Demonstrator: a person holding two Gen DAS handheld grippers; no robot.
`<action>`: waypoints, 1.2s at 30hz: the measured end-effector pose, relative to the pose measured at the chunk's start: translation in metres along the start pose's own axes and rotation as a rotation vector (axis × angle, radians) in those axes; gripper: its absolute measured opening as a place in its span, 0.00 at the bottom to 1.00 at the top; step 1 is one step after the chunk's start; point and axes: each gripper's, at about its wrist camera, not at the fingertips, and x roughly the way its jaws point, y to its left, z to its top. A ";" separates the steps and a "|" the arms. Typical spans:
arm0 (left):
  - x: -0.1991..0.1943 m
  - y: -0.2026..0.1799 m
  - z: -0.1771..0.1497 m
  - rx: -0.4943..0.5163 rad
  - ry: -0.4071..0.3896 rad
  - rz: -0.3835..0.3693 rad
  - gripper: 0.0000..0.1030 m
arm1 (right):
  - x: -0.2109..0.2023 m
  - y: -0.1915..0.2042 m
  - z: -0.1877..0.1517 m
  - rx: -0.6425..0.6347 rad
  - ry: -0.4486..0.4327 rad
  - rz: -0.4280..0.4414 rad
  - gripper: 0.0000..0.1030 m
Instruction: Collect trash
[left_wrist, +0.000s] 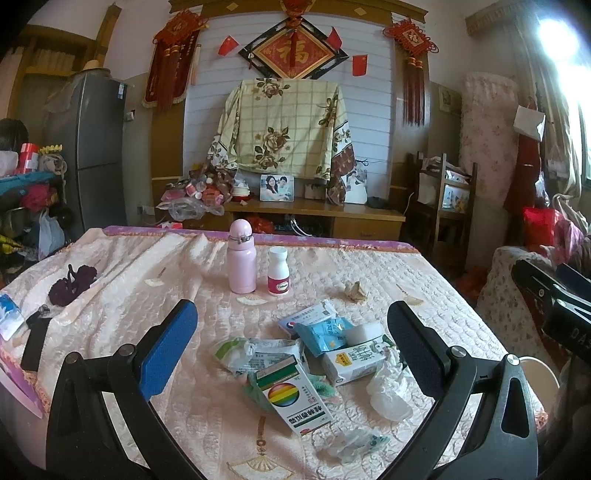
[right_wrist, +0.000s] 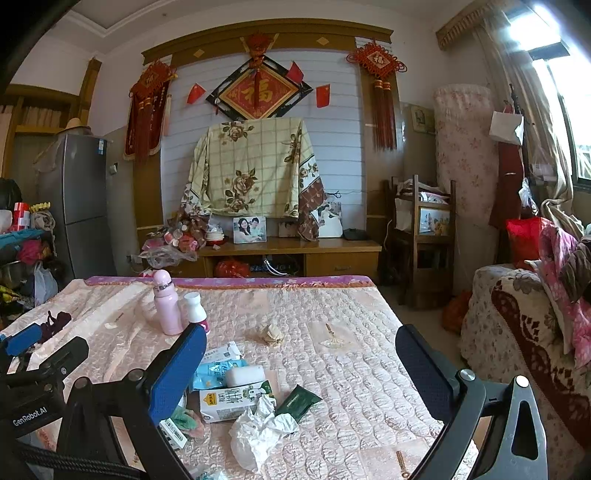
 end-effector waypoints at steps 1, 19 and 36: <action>0.000 0.002 0.000 0.001 -0.001 0.000 0.99 | 0.001 0.000 0.000 0.001 0.000 -0.001 0.99; 0.001 0.012 -0.004 -0.005 0.007 0.007 0.99 | 0.007 -0.001 -0.007 0.005 0.025 -0.006 0.99; 0.004 0.018 -0.007 -0.007 0.011 0.009 0.99 | 0.010 0.000 -0.007 -0.003 0.038 -0.008 0.99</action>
